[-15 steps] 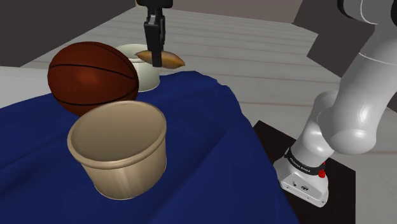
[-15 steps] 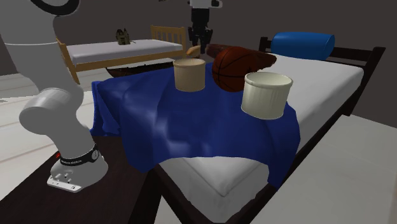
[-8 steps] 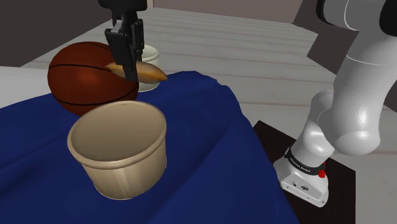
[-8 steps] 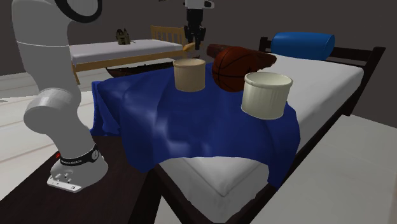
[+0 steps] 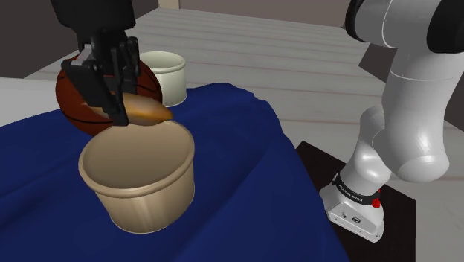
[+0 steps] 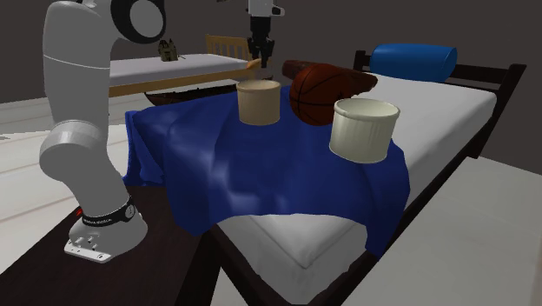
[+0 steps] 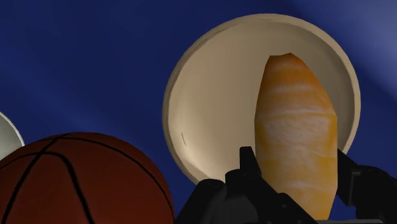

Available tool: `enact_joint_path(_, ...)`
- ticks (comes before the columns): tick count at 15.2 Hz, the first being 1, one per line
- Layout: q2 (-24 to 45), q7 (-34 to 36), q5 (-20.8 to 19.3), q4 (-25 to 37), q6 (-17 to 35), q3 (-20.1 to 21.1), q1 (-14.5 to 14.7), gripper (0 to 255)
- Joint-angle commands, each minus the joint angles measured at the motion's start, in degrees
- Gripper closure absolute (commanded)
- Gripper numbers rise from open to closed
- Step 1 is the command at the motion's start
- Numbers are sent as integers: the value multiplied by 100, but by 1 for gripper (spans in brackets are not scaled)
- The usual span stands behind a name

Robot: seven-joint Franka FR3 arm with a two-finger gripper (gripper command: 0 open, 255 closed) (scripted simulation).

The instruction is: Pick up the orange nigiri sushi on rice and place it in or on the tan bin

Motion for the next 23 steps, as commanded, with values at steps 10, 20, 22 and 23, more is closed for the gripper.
enact_joint_path(10,-241,-38,95,-1256,1029,-14,-134,255)
enact_joint_path(20,-241,-38,95,-1256,1029,-14,-134,0)
enact_joint_path(22,-241,-38,95,-1256,1029,-14,-134,0)
enact_joint_path(23,-241,-38,95,-1256,1029,-14,-134,0)
